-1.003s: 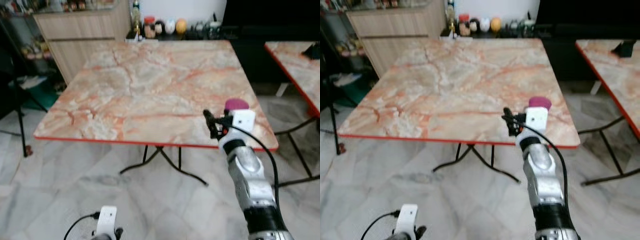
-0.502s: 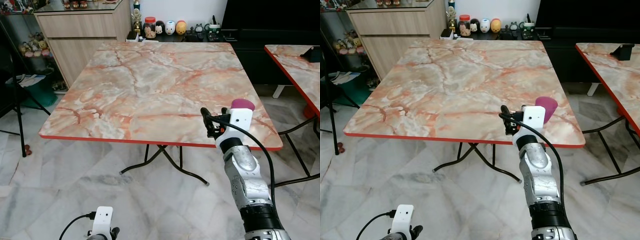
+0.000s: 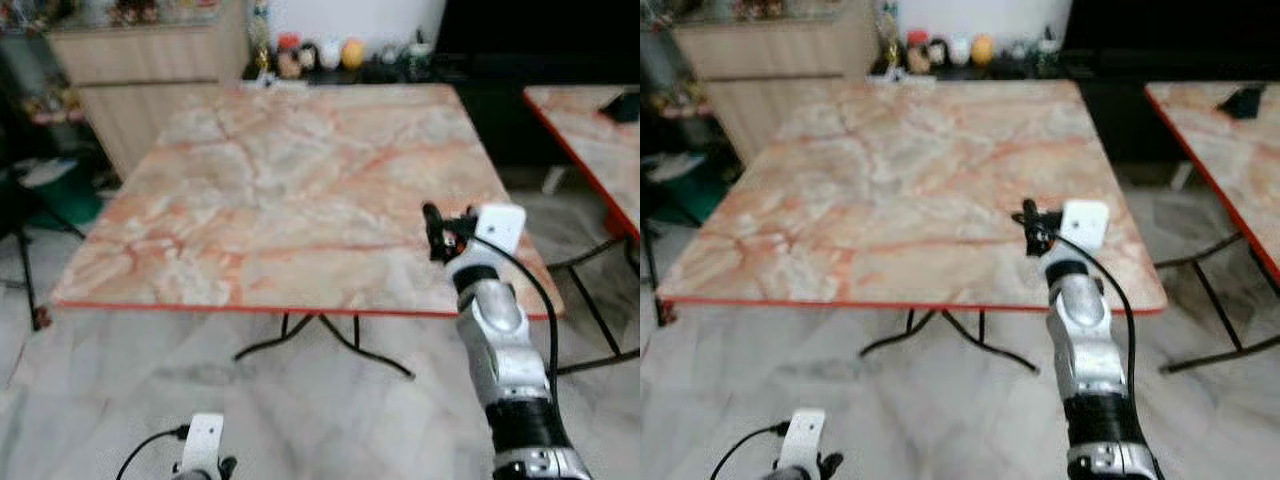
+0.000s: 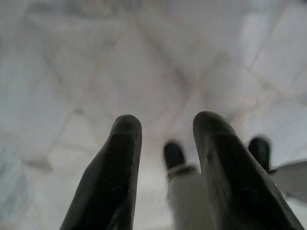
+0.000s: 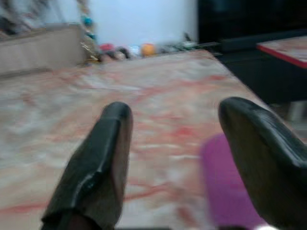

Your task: Setting the table

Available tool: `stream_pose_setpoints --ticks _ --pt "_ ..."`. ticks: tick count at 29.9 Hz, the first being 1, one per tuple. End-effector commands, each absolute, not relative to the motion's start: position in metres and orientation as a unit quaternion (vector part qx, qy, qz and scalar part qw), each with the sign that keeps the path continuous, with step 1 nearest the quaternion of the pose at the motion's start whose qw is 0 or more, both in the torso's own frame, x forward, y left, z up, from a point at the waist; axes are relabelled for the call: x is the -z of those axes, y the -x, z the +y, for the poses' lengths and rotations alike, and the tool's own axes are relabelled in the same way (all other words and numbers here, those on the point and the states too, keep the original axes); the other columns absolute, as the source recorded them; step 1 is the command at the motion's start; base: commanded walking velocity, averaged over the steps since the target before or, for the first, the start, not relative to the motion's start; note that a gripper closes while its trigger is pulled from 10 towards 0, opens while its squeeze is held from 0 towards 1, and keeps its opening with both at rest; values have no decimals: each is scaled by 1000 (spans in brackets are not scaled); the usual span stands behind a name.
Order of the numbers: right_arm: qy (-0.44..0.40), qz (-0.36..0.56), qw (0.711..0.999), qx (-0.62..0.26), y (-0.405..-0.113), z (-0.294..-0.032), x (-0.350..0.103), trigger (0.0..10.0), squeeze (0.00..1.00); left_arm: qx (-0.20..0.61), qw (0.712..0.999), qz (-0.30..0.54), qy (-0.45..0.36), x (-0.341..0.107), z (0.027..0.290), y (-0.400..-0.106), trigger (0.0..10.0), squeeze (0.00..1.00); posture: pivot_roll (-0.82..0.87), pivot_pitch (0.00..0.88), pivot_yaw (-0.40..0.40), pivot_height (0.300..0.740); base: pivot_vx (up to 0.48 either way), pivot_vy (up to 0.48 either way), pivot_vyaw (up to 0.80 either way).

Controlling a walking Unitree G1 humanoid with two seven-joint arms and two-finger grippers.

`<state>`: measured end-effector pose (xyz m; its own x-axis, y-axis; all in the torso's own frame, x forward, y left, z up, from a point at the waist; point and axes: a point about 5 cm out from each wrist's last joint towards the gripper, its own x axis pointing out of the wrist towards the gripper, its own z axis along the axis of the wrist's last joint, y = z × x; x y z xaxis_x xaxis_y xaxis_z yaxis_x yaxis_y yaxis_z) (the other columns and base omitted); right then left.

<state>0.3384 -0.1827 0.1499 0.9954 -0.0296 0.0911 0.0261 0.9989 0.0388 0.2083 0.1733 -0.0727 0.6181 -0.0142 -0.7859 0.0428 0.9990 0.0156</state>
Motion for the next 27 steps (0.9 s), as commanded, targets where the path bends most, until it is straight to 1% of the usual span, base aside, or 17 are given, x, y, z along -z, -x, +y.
stream_pose_setpoints --ticks 1,7,9,11,13,17,20,23,27 --pt "-26 -51 998 -1 -340 -171 -153 10000 0 14 887 460 -27 80 179 -195 10000 0 6 0 30 736 0 0 0" --pt "-35 -44 998 3 -340 -169 -152 10000 0 15 887 461 -29 80 180 -194 10000 0 6 0 30 736 0 0 0" --pt "-30 -46 998 -16 -340 -166 -155 10000 0 14 886 462 -29 80 180 -194 10000 0 3 0 30 736 0 0 0" --pt "-14 -42 999 -17 -340 -166 -157 10000 0 14 886 462 -28 80 179 -194 10000 0 4 0 31 736 0 0 0" --pt "6 -26 1000 1 -339 -171 -162 10000 0 15 886 463 -27 81 179 -193 10000 0 1 0 29 736 0 0 0" --pt "16 -7 1000 10 -337 -176 -163 10000 0 17 885 464 -27 81 179 -193 10000 0 1 0 29 736 0 0 0" --pt "38 35 998 46 -332 -197 -161 10000 0 19 884 465 -25 81 179 -193 10000 0 -7 0 30 736 0 0 0" --pt "39 50 997 52 -331 -202 -159 10000 0 19 884 466 -25 81 179 -193 10000 0 -7 0 30 736 0 0 0" --pt "31 85 993 74 -329 -215 -152 10000 0 21 884 466 -25 81 178 -193 10000 0 -15 0 30 736 0 0 0"
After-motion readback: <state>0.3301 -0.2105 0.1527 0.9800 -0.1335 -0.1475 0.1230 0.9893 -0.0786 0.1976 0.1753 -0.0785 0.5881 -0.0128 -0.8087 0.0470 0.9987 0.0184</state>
